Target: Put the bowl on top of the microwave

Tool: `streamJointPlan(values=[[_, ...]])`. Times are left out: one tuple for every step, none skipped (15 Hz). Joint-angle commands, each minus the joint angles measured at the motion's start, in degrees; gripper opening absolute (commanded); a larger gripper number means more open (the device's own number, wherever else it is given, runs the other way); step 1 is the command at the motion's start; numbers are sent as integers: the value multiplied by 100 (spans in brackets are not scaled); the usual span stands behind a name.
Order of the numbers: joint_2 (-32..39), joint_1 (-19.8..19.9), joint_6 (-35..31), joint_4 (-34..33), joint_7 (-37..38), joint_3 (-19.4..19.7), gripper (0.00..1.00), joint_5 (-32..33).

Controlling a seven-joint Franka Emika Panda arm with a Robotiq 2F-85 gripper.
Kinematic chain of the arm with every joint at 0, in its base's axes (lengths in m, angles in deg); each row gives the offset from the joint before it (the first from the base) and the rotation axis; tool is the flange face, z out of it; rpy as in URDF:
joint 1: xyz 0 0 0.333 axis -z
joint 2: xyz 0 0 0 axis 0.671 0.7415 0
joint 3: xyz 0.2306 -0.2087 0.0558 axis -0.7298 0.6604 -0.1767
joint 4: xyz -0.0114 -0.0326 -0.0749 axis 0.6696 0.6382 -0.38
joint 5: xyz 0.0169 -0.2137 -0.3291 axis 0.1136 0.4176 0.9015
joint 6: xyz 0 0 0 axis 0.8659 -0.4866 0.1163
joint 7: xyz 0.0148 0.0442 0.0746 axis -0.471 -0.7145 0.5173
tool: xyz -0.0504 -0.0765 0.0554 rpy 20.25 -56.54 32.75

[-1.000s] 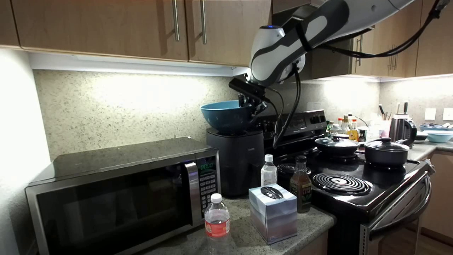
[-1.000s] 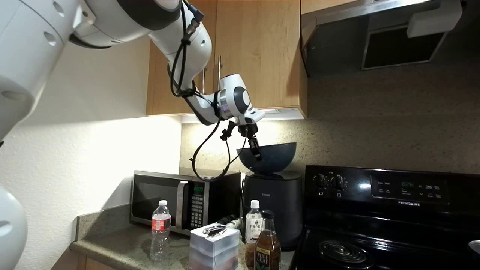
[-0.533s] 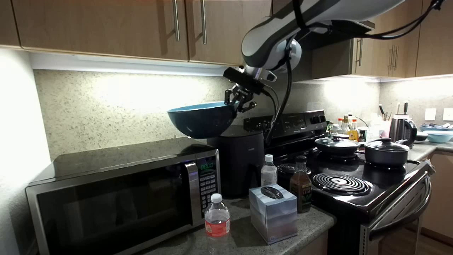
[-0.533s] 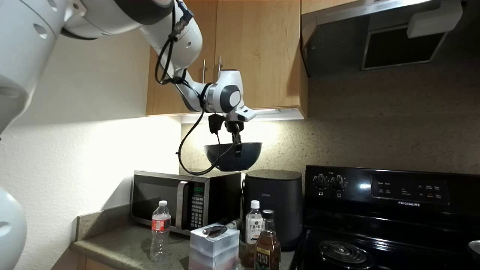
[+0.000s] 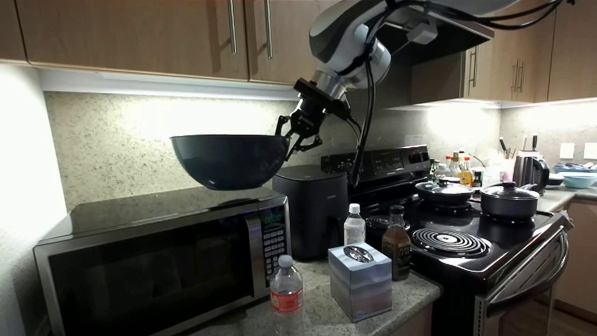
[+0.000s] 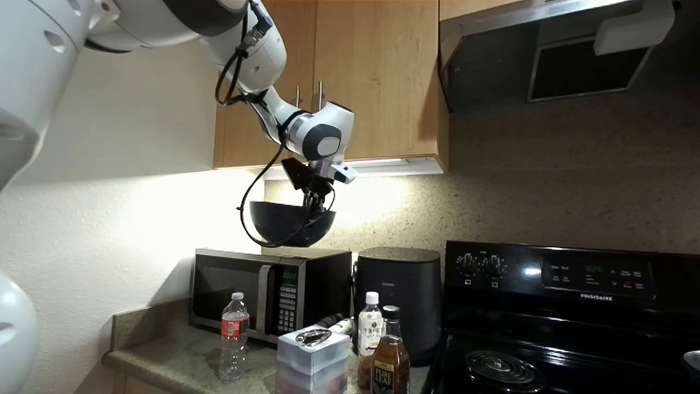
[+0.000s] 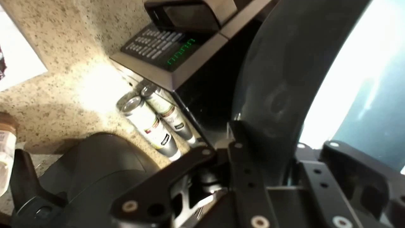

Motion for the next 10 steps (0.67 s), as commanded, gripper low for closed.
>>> streamJointPlan(values=[[2,-46,301,-54,-231,47,9,-63],[3,-42,515,-80,-399,44,9,-87],[3,-40,602,-92,-486,43,9,-90],[17,-109,415,-100,-434,34,4,48],[60,-200,245,-134,-396,17,4,262],[118,-271,144,-181,-379,4,4,469],[194,-375,-8,-238,-337,-12,4,735],[268,-481,-185,-287,-271,-17,4,985],[363,-596,-350,-359,-183,-17,4,1234],[450,-706,-479,-430,-68,-5,3,1490]])
